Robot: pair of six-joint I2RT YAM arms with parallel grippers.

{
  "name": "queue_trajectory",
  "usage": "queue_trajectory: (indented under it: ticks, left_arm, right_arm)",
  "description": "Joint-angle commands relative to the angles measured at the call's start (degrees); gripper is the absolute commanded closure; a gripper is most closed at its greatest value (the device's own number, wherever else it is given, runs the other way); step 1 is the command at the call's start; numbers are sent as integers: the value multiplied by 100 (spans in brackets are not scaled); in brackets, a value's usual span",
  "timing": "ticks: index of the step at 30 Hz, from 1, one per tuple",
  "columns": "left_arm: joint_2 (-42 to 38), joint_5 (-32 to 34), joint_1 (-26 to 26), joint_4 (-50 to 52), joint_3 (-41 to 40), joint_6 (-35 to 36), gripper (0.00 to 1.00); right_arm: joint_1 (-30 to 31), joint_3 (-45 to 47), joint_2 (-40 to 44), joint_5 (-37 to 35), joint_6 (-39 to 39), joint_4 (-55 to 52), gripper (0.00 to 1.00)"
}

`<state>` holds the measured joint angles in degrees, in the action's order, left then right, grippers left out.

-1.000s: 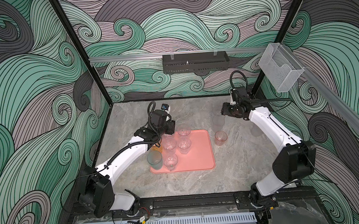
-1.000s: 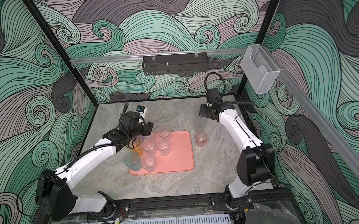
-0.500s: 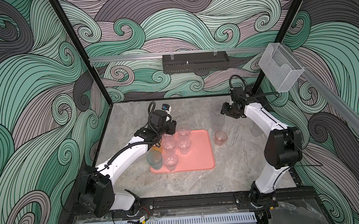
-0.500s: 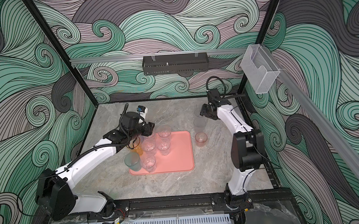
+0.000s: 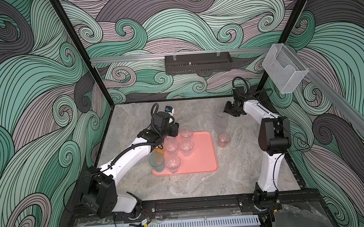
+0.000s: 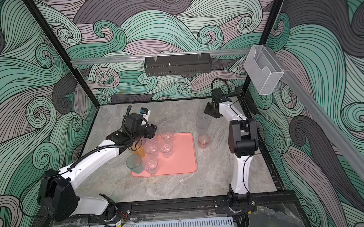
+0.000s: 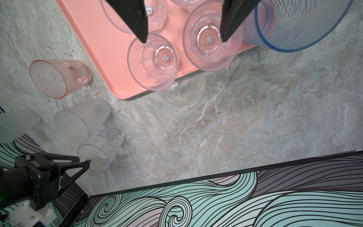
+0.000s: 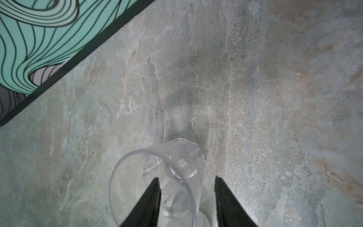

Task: Place the glasses into the tray
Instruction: Pick up the glass from the top-right of the table.

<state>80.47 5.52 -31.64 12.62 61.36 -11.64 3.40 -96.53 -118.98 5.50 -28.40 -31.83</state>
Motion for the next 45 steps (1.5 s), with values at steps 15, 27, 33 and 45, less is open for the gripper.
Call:
queue_trajectory:
  ticks: [15, 27, 33, 45]
  left_arm:
    - [22, -271, -18, -128, 34, -223, 40]
    - [-22, -200, -27, -155, -19, -212, 40]
    - [-113, -156, -27, -106, 10, -92, 40]
    - [-989, -108, -27, 623, -146, -77, 40]
  right_arm:
    - [27, 273, 368, -145, 222, 105, 97]
    - [183, 38, 1137, -41, 235, -151, 100]
    - [619, 442, 2008, -37, 263, -268, 100]
    - [2497, 2333, 4236, -503, 473, -1042, 100]
